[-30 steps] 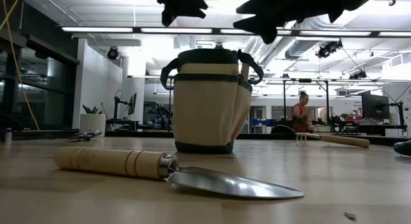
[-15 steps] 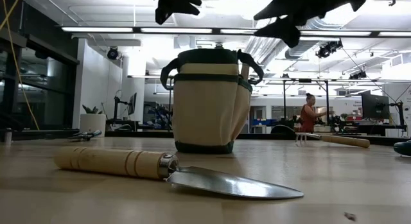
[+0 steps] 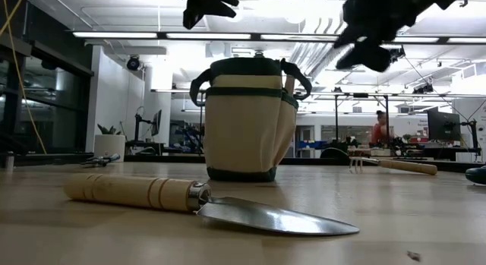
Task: Pick & Place Garden tools in Gardening bag
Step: Put the trowel into the gardening bag
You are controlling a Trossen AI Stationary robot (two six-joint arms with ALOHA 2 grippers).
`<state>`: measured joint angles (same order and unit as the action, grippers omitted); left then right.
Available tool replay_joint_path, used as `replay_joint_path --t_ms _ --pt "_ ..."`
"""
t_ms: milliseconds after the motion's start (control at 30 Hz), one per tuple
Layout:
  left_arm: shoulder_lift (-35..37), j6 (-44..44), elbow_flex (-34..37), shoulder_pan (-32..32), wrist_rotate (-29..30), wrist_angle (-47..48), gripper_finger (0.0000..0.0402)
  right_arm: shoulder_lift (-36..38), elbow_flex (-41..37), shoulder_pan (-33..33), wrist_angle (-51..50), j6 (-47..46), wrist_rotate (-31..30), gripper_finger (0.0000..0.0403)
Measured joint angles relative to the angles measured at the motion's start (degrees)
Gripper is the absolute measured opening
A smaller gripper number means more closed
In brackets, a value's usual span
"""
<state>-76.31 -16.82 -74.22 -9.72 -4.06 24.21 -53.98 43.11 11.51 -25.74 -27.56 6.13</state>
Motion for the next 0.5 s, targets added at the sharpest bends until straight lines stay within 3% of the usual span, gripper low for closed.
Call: replay_joint_path --t_ms 500 --pt "0.0 7.4 0.0 0.0 1.2 3.4 0.0111 0.0 0.0 -0.9 -23.1 -15.4 -0.2 0.0227"
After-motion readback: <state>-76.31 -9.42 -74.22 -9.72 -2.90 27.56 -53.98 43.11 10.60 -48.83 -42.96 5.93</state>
